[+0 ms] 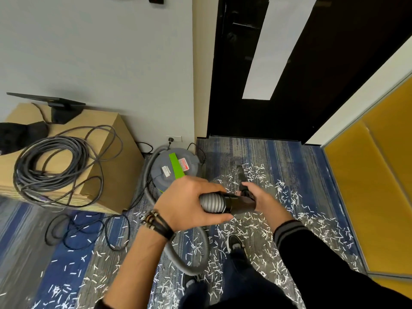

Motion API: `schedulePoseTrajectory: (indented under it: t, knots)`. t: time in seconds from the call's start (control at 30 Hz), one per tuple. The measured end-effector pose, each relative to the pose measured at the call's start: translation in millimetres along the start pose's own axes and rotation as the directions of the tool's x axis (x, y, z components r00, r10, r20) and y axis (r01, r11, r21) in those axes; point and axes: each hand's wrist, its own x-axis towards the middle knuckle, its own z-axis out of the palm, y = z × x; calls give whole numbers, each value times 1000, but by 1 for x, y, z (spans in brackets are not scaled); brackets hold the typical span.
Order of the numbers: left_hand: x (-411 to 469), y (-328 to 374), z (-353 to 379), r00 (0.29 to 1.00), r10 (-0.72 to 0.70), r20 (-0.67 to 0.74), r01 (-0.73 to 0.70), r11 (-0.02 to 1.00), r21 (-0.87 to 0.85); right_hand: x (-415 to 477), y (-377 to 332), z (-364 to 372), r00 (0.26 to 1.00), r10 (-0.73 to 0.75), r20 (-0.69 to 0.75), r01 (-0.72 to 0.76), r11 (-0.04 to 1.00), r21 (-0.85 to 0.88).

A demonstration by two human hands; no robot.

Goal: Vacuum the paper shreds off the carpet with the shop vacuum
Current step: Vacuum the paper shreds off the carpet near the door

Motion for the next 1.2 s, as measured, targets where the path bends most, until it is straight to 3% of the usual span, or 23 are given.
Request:
schedulePoseTrajectory:
  t: [0.17, 0.3, 0.53, 0.73, 0.97, 1.2]
  knots:
    - [6, -5, 14, 999, -37, -15, 36, 998, -44, -5, -12, -5, 998, 39, -44, -47, 975, -218]
    - [-9, 0, 3, 999, -7, -54, 2, 995, -99, -6, -1, 6, 998, 65, 7, -59, 945, -321]
    - [-22, 0, -18, 994, -4, -110, -13, 989, -150, -15, 12, 17, 997, 14, 76, 1, 980, -198]
    - [-10, -7, 1, 999, -8, -41, 5, 998, -67, 5, -1, 3, 1000, 11, -24, -12, 998, -61]
    - [-44, -22, -5, 988, -118, -97, 103, 983, -155, 3, 16, 32, 996, 87, -14, -88, 963, -256]
    - [-79, -18, -49, 974, -130, -184, 105, 985, -138, -19, 48, 83, 990, 83, 114, -56, 973, -225]
